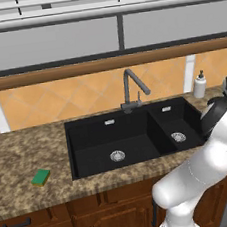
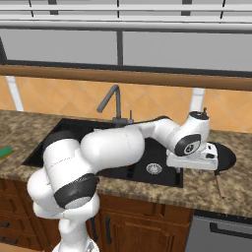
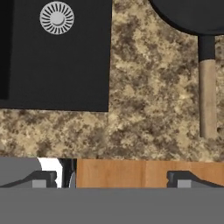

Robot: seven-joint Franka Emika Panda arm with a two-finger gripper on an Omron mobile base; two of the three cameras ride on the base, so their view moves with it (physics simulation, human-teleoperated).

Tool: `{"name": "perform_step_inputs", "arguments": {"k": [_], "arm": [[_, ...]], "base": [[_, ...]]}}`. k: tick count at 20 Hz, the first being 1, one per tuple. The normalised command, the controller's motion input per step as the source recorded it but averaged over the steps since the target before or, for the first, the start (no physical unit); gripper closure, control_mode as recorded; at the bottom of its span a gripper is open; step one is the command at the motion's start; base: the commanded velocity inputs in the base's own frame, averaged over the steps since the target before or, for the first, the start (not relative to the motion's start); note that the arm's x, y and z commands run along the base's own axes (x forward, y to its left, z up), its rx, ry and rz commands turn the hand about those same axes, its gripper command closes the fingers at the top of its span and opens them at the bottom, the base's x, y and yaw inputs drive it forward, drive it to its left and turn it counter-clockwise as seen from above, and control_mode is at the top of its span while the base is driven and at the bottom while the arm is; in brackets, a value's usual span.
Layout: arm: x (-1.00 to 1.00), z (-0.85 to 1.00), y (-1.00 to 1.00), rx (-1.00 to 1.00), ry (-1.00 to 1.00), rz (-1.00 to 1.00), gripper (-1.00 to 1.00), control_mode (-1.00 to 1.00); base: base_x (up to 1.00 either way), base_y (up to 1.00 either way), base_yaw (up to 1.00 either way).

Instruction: Pick the pan and sponge and place them into the sink. Then turn on the water.

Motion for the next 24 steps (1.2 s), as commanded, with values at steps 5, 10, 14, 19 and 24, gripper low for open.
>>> {"name": "perform_step_inputs", "arguments": {"k": [5, 10, 14, 19, 24], "arm": [[0.22, -0.27, -0.25, 0.00, -0.01, 0.00, -1.00, -1.00], [0.16, -0.34, -0.26, 0.01, 0.00, 0.00, -1.00, -1.00], [0.00, -0.23, -0.21, 0.02, 0.01, 0.00, -1.00, -1.00], [0.03, -0.03, -0.14, 0.04, 0.01, 0.00, -1.00, -1.00], [0.08, -0.03, -0.15, 0.02, 0.00, 0.00, -1.00, -1.00]], "base": [[0.00, 0.00, 0.00], [0.00, 0.00, 0.00], [0.00, 0.00, 0.00], [0.00, 0.00, 0.00], [0.00, 0.00, 0.00]]}}
